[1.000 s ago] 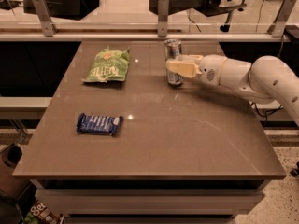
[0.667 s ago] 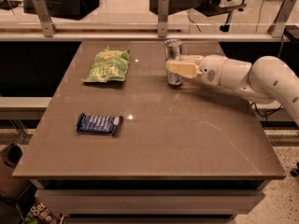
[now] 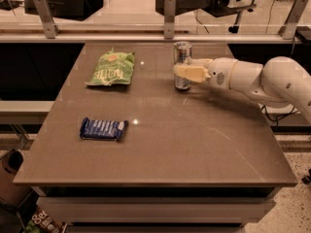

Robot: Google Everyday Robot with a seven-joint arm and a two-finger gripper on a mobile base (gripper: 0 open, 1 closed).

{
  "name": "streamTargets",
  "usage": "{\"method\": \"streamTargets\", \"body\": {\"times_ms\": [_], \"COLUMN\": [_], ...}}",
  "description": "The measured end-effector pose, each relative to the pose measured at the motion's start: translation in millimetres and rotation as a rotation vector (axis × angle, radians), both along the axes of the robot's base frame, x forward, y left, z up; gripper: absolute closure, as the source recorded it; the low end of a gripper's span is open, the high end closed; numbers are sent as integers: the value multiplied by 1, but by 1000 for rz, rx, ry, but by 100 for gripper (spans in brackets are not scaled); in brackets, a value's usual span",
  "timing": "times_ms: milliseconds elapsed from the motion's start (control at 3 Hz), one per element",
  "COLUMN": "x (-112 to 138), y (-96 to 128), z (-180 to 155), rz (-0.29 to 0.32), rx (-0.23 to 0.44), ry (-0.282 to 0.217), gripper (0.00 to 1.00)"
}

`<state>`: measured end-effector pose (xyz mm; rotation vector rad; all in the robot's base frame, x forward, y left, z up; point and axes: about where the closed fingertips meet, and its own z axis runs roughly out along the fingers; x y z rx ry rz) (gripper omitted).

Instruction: Place redbull can upright

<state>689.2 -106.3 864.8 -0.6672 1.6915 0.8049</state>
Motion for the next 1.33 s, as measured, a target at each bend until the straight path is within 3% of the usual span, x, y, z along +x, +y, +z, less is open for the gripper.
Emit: {"method": "streamTargets", "body": {"times_ms": [1333], "x": [0], "y": [0], "z": [0], "rz": [0], "rx": [-1], "ry": [0], "gripper": [100]}}
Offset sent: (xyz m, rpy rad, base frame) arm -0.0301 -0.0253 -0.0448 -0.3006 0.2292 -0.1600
